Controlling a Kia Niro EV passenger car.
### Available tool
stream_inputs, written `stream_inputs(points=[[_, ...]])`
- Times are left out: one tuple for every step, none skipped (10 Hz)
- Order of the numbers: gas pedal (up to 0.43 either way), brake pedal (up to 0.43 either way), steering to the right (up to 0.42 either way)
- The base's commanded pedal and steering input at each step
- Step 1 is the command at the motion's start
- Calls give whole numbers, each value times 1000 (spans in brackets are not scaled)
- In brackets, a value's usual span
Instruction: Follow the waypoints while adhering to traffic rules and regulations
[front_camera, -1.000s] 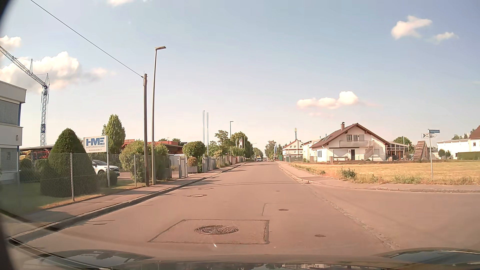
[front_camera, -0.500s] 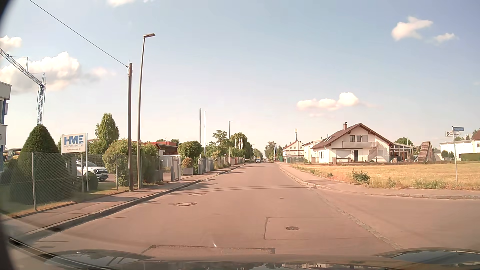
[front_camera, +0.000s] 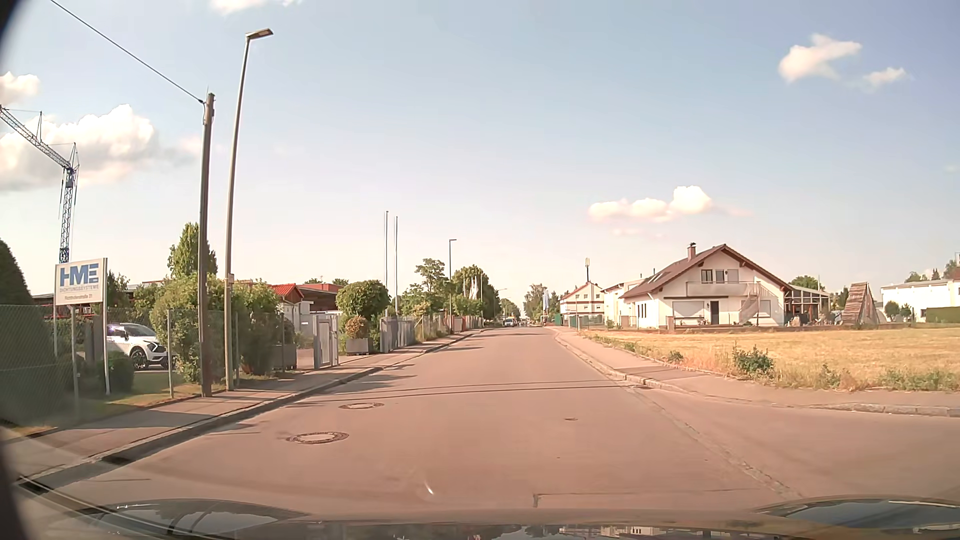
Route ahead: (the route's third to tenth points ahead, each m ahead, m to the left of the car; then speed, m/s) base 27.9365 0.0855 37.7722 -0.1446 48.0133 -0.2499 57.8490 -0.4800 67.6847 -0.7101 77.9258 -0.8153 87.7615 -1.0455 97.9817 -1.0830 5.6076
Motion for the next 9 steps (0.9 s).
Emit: stream_inputs(points=[[378,18,23],[378,12,21],[378,12,15],[370,18,7],[370,12,5],[358,12,5],[358,12,5],[358,18,5],[358,12,5]])
